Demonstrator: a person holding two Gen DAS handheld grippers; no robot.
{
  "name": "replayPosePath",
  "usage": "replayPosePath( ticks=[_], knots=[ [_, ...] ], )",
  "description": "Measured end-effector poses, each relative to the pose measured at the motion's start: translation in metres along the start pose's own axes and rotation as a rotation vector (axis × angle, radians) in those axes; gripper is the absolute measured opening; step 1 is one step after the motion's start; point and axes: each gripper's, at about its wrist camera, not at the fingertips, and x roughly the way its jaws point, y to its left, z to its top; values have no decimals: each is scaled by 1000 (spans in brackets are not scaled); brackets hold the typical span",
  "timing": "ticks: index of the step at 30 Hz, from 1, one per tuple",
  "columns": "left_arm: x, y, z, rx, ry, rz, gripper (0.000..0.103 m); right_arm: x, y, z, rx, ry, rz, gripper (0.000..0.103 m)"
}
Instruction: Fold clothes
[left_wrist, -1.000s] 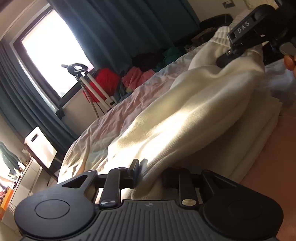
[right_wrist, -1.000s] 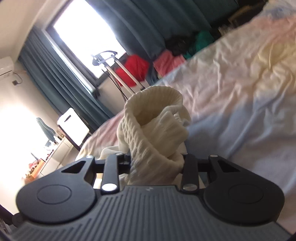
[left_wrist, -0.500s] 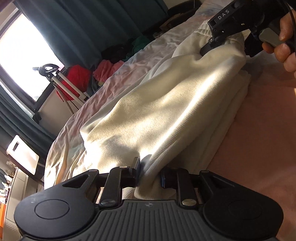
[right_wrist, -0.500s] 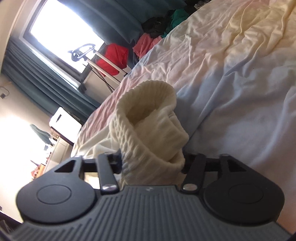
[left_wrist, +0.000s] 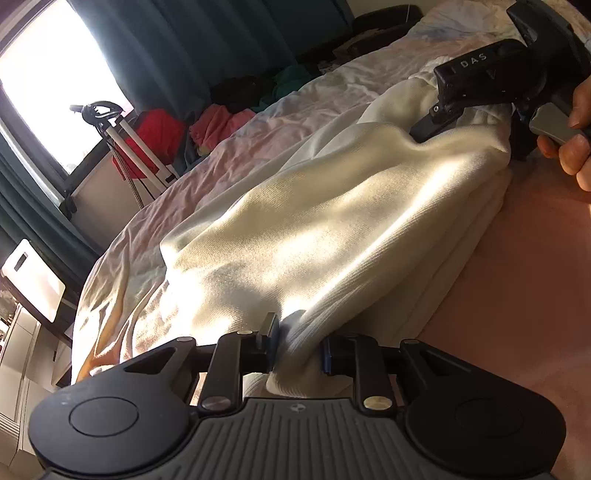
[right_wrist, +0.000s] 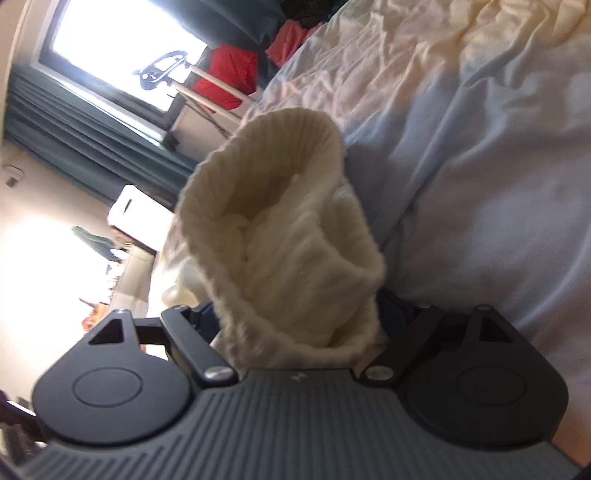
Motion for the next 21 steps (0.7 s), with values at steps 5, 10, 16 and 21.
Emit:
replayPosePath(
  ticks=[5, 10, 16, 21],
  knots=[
    [-1, 16, 0, -106, 9, -17, 26, -23, 18, 6, -12, -62, 186, 87],
    [-4, 30, -1, -184, 17, -55, 26, -12, 16, 5, -35, -7, 63, 86],
    [-5, 26, -1, -158, 25, -46, 27, 8, 17, -8, -99, 61, -75, 86],
    [-12, 28, 2, -177, 34, -52, 37, 5, 31, -10, -155, 47, -42, 82]
  ],
)
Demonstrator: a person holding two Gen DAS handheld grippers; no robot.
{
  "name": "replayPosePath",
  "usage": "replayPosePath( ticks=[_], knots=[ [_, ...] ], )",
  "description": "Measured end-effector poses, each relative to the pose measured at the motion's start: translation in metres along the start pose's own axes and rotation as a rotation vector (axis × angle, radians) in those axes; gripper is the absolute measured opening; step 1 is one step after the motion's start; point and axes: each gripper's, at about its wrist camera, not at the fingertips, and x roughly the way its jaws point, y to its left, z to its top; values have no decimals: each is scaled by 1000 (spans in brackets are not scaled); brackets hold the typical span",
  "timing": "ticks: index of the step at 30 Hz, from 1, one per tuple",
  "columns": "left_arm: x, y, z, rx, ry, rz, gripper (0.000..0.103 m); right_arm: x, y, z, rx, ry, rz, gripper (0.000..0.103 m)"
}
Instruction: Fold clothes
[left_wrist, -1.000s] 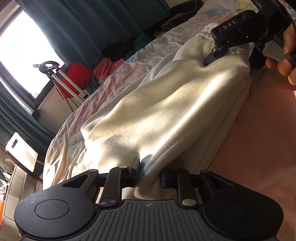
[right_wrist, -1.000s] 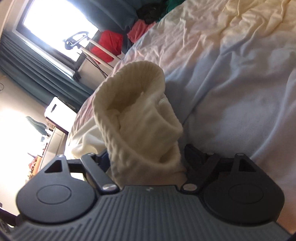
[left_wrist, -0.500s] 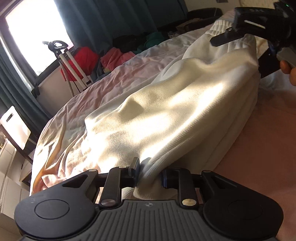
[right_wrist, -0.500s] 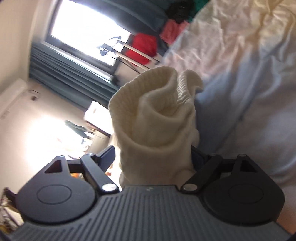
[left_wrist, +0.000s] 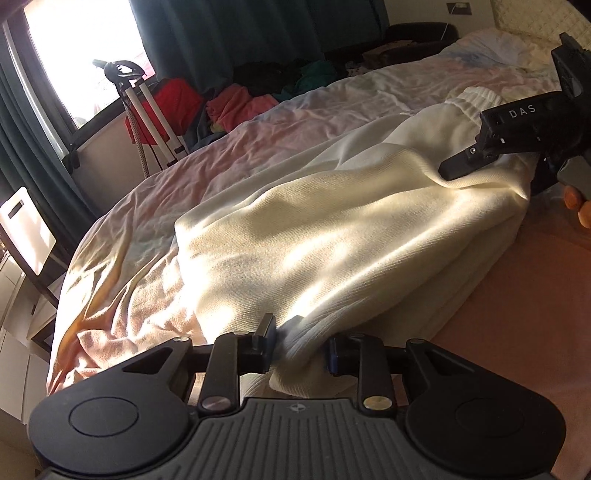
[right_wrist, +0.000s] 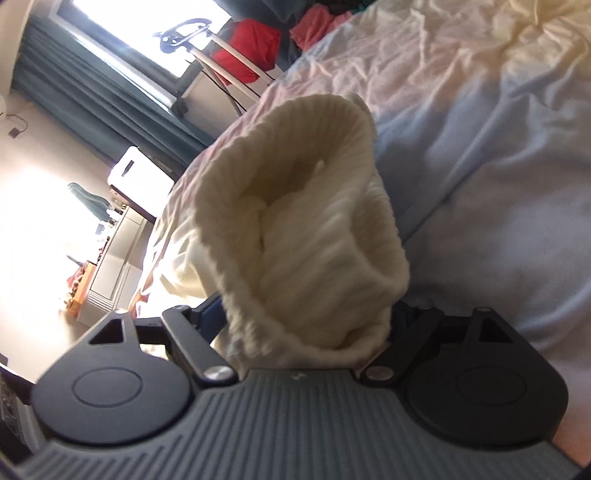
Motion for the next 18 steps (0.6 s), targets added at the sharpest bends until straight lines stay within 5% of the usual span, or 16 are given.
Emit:
replayPosePath(
  ticks=[3, 8, 12, 18],
  knots=[
    [-10, 14, 2, -89, 3, -40, 62, -10, 6, 4, -49, -42, -39, 55],
    [-28, 62, -2, -397, -32, -151, 82, -20, 9, 7, -38, -90, -90, 39],
    [-25, 103, -15, -697, -45, -227, 84, -25, 8, 12, 10, -140, -98, 35],
    [27, 144, -50, -1089, 89, -277, 81, -20, 3, 10, 14, -155, -78, 35]
  ],
)
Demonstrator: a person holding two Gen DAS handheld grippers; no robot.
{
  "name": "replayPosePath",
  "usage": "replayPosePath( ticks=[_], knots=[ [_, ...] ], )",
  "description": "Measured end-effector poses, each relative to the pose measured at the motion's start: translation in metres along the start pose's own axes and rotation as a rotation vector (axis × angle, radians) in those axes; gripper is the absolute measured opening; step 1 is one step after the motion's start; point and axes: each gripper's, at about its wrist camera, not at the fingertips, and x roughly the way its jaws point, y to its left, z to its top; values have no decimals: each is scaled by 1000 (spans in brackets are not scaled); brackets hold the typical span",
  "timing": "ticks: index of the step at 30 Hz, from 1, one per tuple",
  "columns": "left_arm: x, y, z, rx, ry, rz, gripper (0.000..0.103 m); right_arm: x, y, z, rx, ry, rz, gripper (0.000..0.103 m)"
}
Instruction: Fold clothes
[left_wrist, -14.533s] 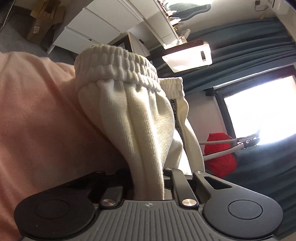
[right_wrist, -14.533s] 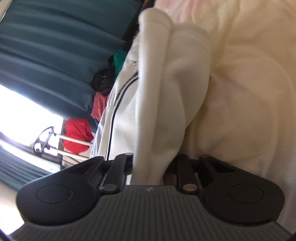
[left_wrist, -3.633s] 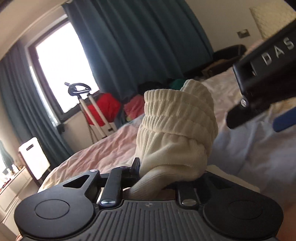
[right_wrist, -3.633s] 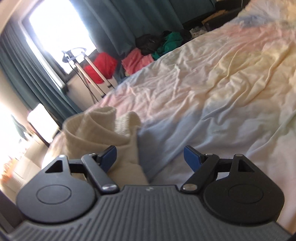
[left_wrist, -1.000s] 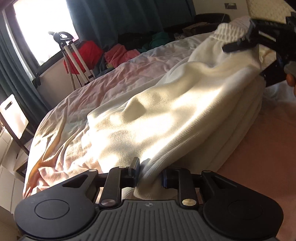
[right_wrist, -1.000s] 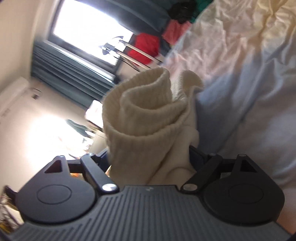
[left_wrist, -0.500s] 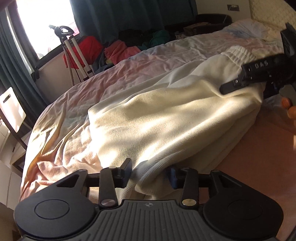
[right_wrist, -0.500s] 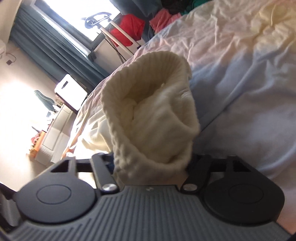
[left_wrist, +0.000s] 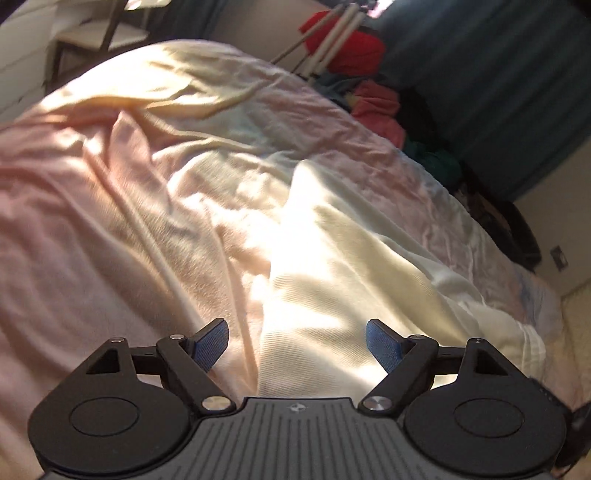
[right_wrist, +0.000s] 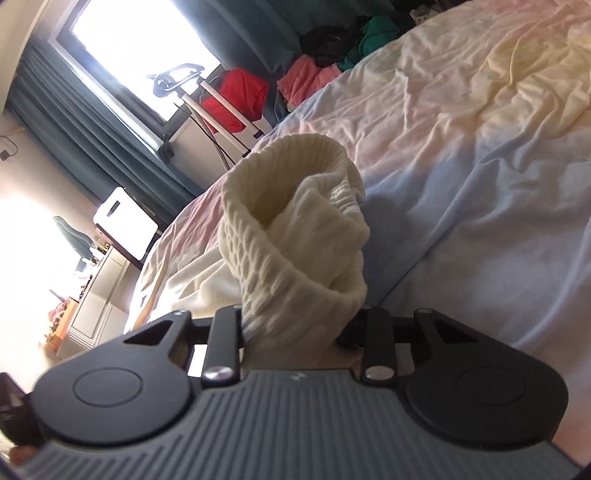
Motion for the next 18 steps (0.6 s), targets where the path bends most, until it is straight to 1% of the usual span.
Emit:
replayPosePath(
  ticks=[2, 4, 5, 6, 7, 8, 9, 10, 11, 12, 14, 16, 17, 18],
  knots=[
    [12, 8, 2, -55, 44, -44, 79, 2, -8, 0, 37, 22, 21, 37],
    [22, 6, -2, -53, 81, -89, 79, 6, -15, 0, 78, 48, 37, 40],
    [25, 2, -4, -28, 92, -83, 80, 7, -18, -1, 93, 68, 37, 45],
    [27, -2, -7, 0, 101, -72, 80, 10, -19, -3, 101, 86, 38, 52],
    [30, -6, -9, 28, 110, -60, 80, 12, -21, -6, 109, 103, 39, 56],
    [30, -7, -11, 34, 112, -54, 80, 15, -22, -8, 117, 121, 41, 63],
    [30, -6, -11, 24, 112, -57, 82, 19, -23, -10, 118, 135, 43, 72],
    [31, -4, -12, 10, 117, -61, 82, 25, -24, -13, 113, 151, 46, 76],
    [32, -2, -12, -5, 124, -66, 82, 30, -22, -15, 96, 165, 44, 83],
    [33, 0, -12, -13, 127, -72, 82, 32, -18, -16, 68, 171, 37, 85],
    [32, 1, -11, -5, 122, -74, 80, 35, -10, -19, 11, 184, 24, 85],
    [27, -3, -14, 25, 103, -66, 73, 29, -4, -19, -24, 160, -1, 70],
    [24, -5, -15, 41, 94, -62, 71, 25, -1, -19, -32, 141, -7, 57],
    [20, -8, -16, 59, 75, -61, 66, 20, 2, -18, -39, 121, -13, 47]
  ],
)
